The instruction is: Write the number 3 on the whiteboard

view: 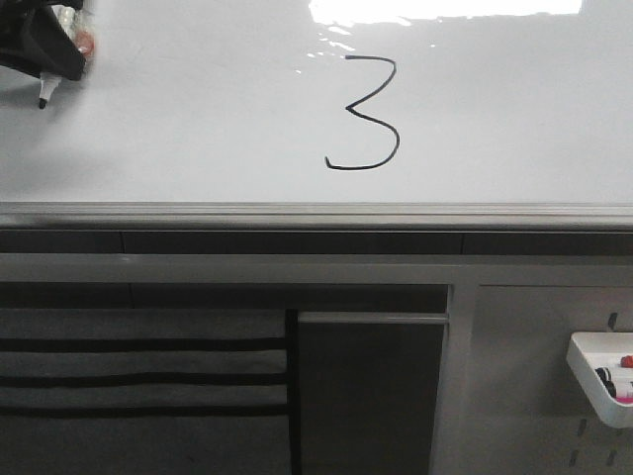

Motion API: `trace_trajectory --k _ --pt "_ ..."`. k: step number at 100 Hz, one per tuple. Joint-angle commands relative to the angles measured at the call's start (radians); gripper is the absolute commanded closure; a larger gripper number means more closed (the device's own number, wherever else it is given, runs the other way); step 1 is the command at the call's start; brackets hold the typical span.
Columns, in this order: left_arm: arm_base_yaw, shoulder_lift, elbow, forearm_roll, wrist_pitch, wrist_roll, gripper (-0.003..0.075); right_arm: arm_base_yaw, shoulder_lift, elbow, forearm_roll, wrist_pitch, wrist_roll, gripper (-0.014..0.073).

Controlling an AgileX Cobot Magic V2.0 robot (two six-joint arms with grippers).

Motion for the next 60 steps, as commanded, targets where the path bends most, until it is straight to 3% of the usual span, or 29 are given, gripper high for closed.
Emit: trace_trajectory --k 1,19,34,44,60 --pt "0.003 -0.033 -0.027 -0.024 -0.056 -0.010 0.0608 -0.006 -0.004 -0.030 0.010 -0.051 0.002 0.0221" --pt "0.003 -0.033 -0.027 -0.021 -0.056 -0.010 0.0394 -0.006 -0.004 -0.030 0.010 -0.030 0.002 0.0221" --pt "0.003 -0.048 -0.039 0.022 -0.038 -0.010 0.0340 -0.006 -0.007 -0.030 0.000 -0.008 0.012 0.0221" --pt "0.003 -0.089 -0.072 0.135 0.047 -0.010 0.0340 -0.006 -0.021 -0.030 -0.057 0.016 0.130 0.0221" --pt "0.003 -0.207 -0.144 0.251 0.255 -0.010 0.0343 -0.006 -0.069 -0.024 -0.230 0.064 0.514 0.0222"
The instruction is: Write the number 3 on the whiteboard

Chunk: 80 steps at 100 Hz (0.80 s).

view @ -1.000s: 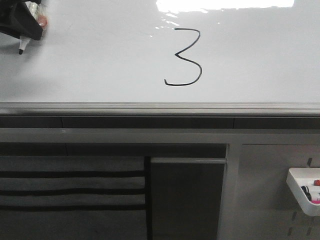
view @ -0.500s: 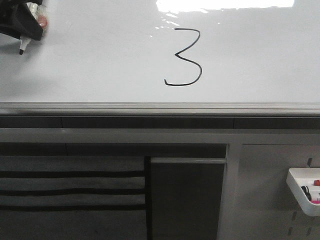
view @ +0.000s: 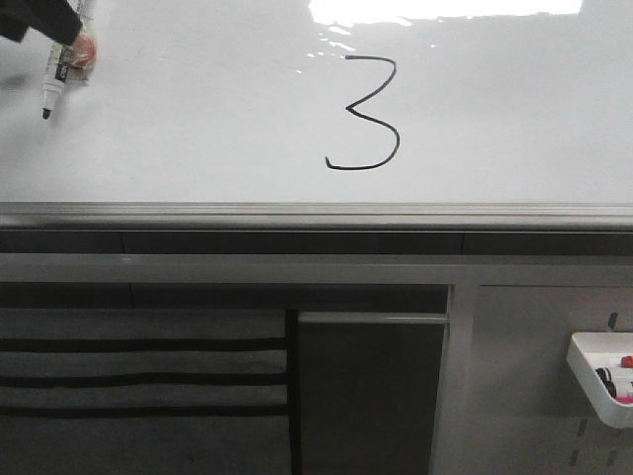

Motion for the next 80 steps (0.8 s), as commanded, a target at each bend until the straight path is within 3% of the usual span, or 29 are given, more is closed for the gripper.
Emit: trace_trajectory --k 1,17,35,44,51,70,80 --pt "0.001 -0.101 -0.066 0.040 0.070 -0.009 0.0343 -0.006 -0.037 -0.024 -0.103 -0.032 0.215 0.0222" --pt "0.001 -0.270 -0.085 0.049 0.246 -0.018 0.0343 -0.006 -0.138 0.071 -0.236 -0.114 0.446 0.0295" --pt "0.001 -0.453 -0.019 0.074 0.329 -0.064 0.0344 -0.006 -0.288 0.233 -0.240 -0.215 0.466 0.0464" --pt "0.001 -0.553 0.054 0.095 0.329 -0.090 0.0384 -0.006 -0.364 0.314 -0.244 -0.260 0.466 0.0582" --pt "0.001 -0.633 0.120 0.108 0.302 -0.109 0.0454 -0.006 -0.419 0.366 -0.244 -0.298 0.466 0.0670" --pt "0.001 -0.818 0.311 0.102 0.051 -0.129 0.0740 -0.006 -0.512 0.467 -0.244 -0.382 0.466 0.0668" --pt "0.001 -0.875 0.401 0.036 -0.091 -0.129 0.0738 -0.006 -0.515 0.475 -0.244 -0.345 0.466 0.0668"
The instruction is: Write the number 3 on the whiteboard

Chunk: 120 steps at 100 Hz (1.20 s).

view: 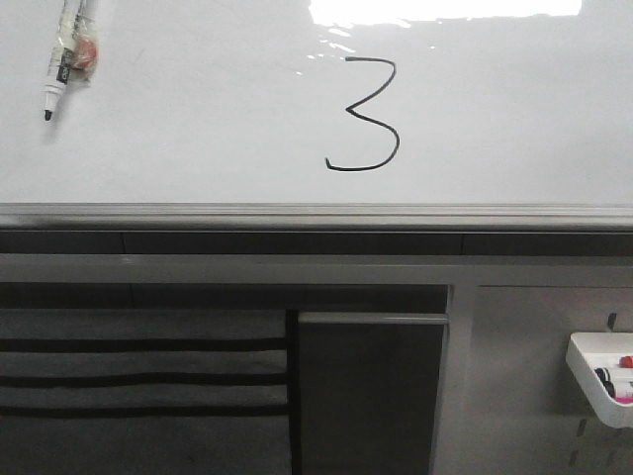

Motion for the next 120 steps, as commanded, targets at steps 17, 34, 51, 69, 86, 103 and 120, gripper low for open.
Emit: trace_trajectory --k 17,34,51,69,86,103,120 --pt "0.001 -0.044 0.130 -0.125 -0.223 -0.015 0.0738 -0.006 0.005 -0.017 -0.021 -0.056 -0.001 0.0668" --pt "0.001 -0.044 0.204 -0.125 -0.223 -0.015 0.0738 -0.006 0.005 -0.017 -0.021 -0.056 -0.001 0.0668" --pt "0.009 -0.108 0.271 -0.055 -0.322 -0.015 0.0738 -0.006 0.005 -0.017 -0.021 -0.056 -0.001 0.0668" --pt "0.079 -0.290 0.427 -0.057 -0.485 -0.015 0.0738 -0.006 0.005 -0.017 -0.021 -0.056 -0.001 0.0668" --pt "0.094 -0.393 0.539 -0.080 -0.528 -0.015 0.0738 -0.006 0.005 -0.017 -0.021 -0.056 -0.001 0.0668" --pt "0.089 -0.491 0.632 0.135 -0.574 -0.328 0.0738 -0.006 0.005 -0.017 -0.021 -0.056 -0.001 0.0668" --pt "0.115 -0.524 0.702 0.274 -0.606 -0.434 0.0738 -0.006 0.005 -0.017 -0.021 -0.056 -0.001 0.0668"
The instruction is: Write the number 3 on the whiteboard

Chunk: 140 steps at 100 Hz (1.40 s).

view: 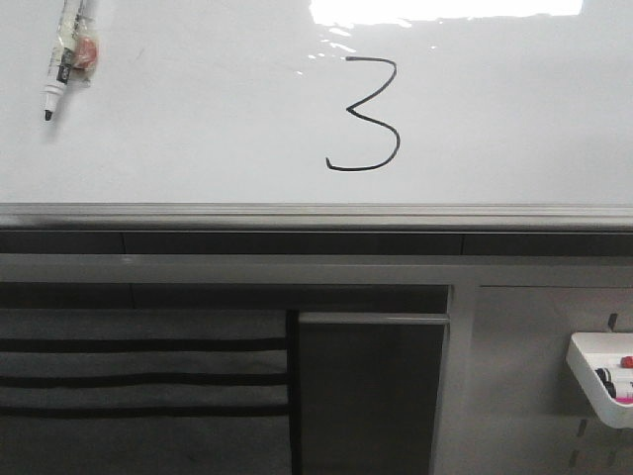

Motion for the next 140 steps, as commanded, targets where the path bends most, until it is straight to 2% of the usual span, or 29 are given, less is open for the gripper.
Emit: trace_trajectory --k 1,15,18,27,104,121,140 --pt "0.015 -0.006 0.004 0.055 -0.101 -0.051 0.0738 -0.006 0.007 -0.024 -0.018 -0.062 -0.002 0.0668" --pt "0.022 -0.032 0.084 0.057 -0.230 -0.051 0.0738 -0.006 0.007 -0.024 -0.018 -0.062 -0.002 0.0668" --pt "0.022 -0.032 0.076 0.057 -0.188 -0.049 0.0738 -0.006 0.007 -0.024 -0.018 -0.062 -0.002 0.0668" --pt "0.022 -0.032 0.080 0.057 -0.183 -0.049 0.0738 -0.006 0.007 -0.024 -0.018 -0.064 -0.002 0.0668" --pt "0.022 -0.032 0.080 0.057 -0.183 -0.049 0.0738 -0.006 0.007 -0.022 -0.018 -0.064 -0.002 0.0668" --pt "0.022 -0.032 0.080 0.057 -0.183 -0.049 0.0738 -0.096 -0.092 0.060 0.025 -0.133 0.006 0.0668" --pt "0.022 -0.032 0.080 0.057 -0.183 -0.049 0.0738 -0.249 -0.263 0.342 0.118 -0.425 0.006 0.0668"
